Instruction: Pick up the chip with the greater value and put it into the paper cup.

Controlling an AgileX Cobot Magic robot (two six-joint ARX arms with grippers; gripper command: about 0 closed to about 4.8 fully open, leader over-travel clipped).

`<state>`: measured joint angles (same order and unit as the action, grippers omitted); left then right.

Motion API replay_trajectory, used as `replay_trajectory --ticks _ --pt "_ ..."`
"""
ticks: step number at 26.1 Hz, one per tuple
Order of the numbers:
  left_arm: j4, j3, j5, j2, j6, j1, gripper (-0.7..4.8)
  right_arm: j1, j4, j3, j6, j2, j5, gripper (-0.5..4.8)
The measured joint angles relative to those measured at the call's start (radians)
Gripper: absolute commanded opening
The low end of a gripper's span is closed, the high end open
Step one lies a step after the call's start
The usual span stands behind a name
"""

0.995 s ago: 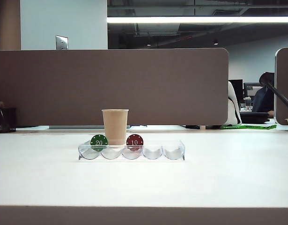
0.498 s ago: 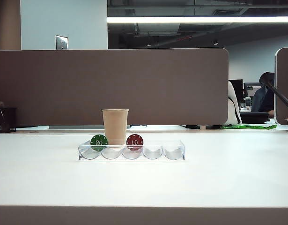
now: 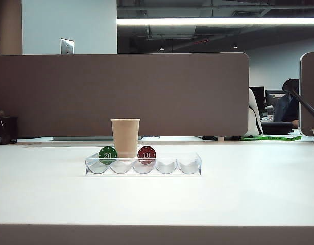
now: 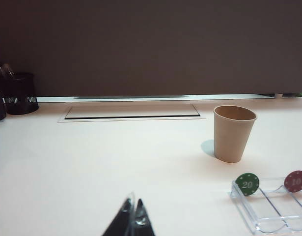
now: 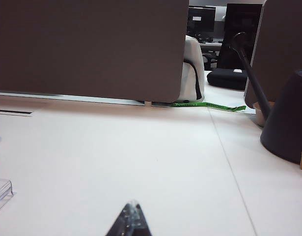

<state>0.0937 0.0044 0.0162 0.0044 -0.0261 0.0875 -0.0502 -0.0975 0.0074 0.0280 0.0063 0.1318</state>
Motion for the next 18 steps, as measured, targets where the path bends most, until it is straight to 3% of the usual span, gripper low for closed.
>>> replay_trajectory --ticks 18 --pt "-0.002 0.000 -0.020 0.000 -0.022 0.000 -0.03 0.000 0.008 0.000 0.000 0.000 0.000 -0.04"
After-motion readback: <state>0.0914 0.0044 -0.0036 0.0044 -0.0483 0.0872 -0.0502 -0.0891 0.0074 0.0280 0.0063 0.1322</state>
